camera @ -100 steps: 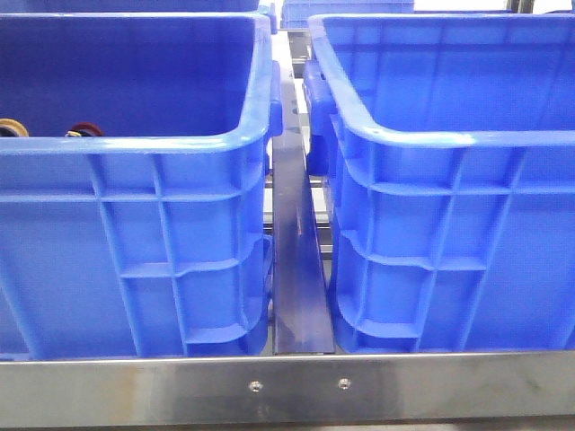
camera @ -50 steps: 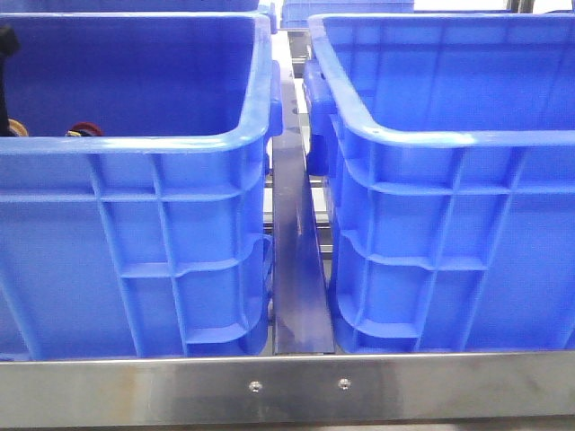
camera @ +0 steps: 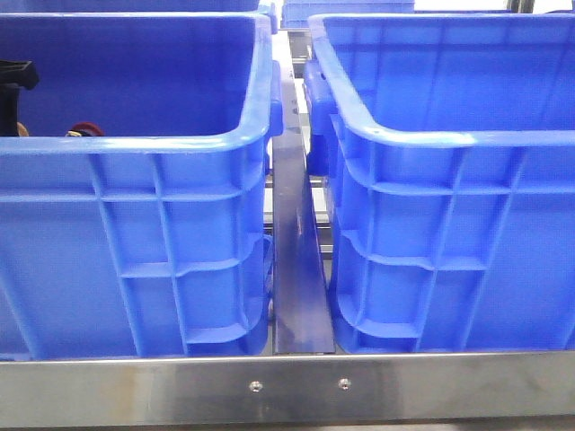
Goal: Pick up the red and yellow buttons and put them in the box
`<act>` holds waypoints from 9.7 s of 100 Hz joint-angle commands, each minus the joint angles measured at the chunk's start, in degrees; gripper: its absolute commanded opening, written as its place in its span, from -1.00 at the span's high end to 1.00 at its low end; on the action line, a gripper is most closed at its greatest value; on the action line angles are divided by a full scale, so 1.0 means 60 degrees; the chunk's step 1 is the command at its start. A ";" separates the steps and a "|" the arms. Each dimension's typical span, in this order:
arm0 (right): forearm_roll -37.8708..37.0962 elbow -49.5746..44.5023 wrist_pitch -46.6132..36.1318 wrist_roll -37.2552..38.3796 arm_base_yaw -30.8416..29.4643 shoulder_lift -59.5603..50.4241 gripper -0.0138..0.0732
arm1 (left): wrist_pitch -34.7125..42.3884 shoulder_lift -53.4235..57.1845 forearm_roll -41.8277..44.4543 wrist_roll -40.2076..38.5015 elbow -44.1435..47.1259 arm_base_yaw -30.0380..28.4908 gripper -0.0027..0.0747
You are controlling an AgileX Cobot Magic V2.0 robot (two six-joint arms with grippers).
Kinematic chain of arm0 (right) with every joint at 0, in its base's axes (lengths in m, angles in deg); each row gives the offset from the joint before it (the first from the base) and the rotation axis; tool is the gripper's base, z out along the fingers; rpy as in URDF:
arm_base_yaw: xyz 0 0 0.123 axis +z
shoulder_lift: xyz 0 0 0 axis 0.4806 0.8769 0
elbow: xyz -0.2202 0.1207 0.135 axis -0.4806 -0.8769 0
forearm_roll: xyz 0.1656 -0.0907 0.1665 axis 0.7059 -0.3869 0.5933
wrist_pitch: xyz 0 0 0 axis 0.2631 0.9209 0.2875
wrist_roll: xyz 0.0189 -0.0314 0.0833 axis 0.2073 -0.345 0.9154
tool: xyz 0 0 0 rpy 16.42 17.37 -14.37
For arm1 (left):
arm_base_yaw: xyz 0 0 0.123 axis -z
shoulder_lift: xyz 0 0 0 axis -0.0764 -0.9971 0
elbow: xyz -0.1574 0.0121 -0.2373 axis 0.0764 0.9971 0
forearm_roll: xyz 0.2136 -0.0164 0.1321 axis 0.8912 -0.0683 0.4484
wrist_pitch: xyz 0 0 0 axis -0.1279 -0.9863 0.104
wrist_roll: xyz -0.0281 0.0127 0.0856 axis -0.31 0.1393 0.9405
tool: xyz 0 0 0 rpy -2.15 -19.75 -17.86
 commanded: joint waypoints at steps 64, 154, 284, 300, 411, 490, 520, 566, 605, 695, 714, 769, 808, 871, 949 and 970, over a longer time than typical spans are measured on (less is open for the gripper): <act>-0.0067 -0.0056 -0.0720 0.0018 -0.0020 -0.0198 0.92 | 0.0685 0.1586 -0.0287 0.0433 -0.0265 0.0072 0.72; -0.0067 -0.0056 -0.0720 0.0018 -0.0020 -0.0198 0.92 | 0.4286 0.8006 -0.0855 0.0433 0.5831 0.0072 0.72; -0.0067 0.1775 0.0987 0.0018 -0.0020 -0.0105 0.92 | 0.5096 0.7423 -0.4452 0.3813 0.6205 0.8328 0.72; -0.0067 0.3004 0.2612 0.0018 -0.0020 0.0450 0.92 | 0.5096 0.7342 -0.4452 0.3813 0.6205 0.8328 0.72; 0.4061 0.9611 0.7815 -0.0369 0.0041 0.9016 -0.52 | 0.5062 0.7342 -0.4452 0.3813 0.6205 0.8328 0.72; 1.1612 0.9854 0.9504 -0.4315 0.2639 1.1309 -0.52 | 0.5048 0.7342 -0.4452 0.3813 0.6205 0.8328 0.72; 1.1944 0.9854 0.9187 -0.4315 0.3527 1.1801 -0.52 | 0.5048 0.7342 -0.4452 0.3813 0.6205 0.8328 0.72; 1.2015 0.9854 0.9125 -0.4315 0.3728 1.2020 0.09 | 0.5048 0.7342 -0.4452 0.3813 0.6205 0.8328 0.72; 1.2015 0.9854 0.9154 -0.4315 0.3728 1.2020 0.23 | 0.5030 0.7342 -0.4452 0.3813 0.6174 0.8328 -0.26; 0.8354 1.0361 0.4496 -0.7056 0.1238 1.1691 0.23 | 0.5012 0.7342 -0.4452 0.3813 0.6163 0.8328 -0.52; 0.8354 0.9698 0.2513 -0.7073 0.1261 1.1844 0.23 | 0.5012 0.7342 -0.4452 0.3813 0.6163 0.8328 -0.52; 0.8354 0.9932 -0.0846 -0.7073 0.1363 1.4200 0.23 | 0.5078 0.7342 -0.4452 0.3813 0.6163 0.8328 -0.52; 0.8344 1.1175 -0.0926 -0.7073 0.1500 1.5986 0.23 | 0.5091 0.7342 -0.4452 0.3813 0.6163 0.8328 -0.52; 0.8336 1.1197 -0.0977 -0.7073 0.1500 1.6367 -0.27 | 0.5091 0.7342 -0.4376 0.3813 0.6163 0.8328 -0.52; 0.8346 1.0300 0.1683 -0.7064 0.0580 1.3957 -0.53 | 0.5091 0.7342 -0.4370 0.3813 0.6163 0.8328 -0.52; 0.8346 0.9128 0.1696 -0.7056 0.0552 1.2224 -0.53 | 0.5091 0.7342 -0.4370 0.3813 0.6163 0.8328 -0.52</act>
